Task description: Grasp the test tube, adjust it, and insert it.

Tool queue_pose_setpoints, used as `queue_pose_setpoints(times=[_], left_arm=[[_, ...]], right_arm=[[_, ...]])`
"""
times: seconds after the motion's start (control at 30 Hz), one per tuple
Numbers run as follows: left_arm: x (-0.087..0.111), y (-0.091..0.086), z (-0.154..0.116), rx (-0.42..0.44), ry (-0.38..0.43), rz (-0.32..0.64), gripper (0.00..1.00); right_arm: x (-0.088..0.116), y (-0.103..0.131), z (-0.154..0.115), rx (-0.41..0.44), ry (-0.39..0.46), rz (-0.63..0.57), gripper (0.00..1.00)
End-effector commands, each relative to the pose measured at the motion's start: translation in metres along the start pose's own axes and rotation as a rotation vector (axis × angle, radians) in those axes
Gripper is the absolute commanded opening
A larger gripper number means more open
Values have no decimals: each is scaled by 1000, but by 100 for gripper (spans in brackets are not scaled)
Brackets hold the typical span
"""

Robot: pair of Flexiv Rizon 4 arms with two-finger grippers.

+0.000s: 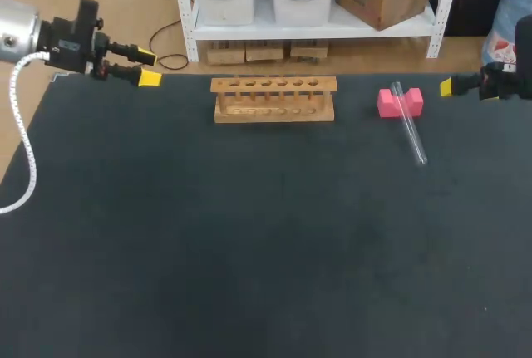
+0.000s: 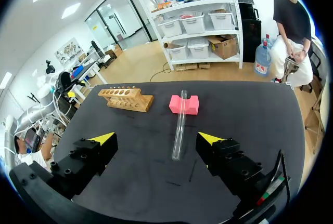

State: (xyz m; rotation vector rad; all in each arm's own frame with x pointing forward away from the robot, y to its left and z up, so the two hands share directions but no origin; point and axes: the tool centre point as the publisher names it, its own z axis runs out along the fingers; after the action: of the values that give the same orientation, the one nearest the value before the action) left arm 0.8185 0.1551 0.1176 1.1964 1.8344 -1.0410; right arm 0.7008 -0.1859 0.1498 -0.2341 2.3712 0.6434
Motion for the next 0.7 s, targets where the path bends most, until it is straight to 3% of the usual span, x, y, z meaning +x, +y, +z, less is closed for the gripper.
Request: queue_pose_setpoints(times=[0.03, 0.53, 0.7], left_arm=[[-2, 4, 4, 61, 7, -12, 100], [-3, 3, 3, 84, 9, -10, 100], [-3, 3, 3, 84, 9, -10, 100]], right_arm=[[0, 1, -1, 6, 0, 0, 100], [0, 1, -1, 6, 0, 0, 100], [-6, -7, -5, 116, -5, -38, 100]])
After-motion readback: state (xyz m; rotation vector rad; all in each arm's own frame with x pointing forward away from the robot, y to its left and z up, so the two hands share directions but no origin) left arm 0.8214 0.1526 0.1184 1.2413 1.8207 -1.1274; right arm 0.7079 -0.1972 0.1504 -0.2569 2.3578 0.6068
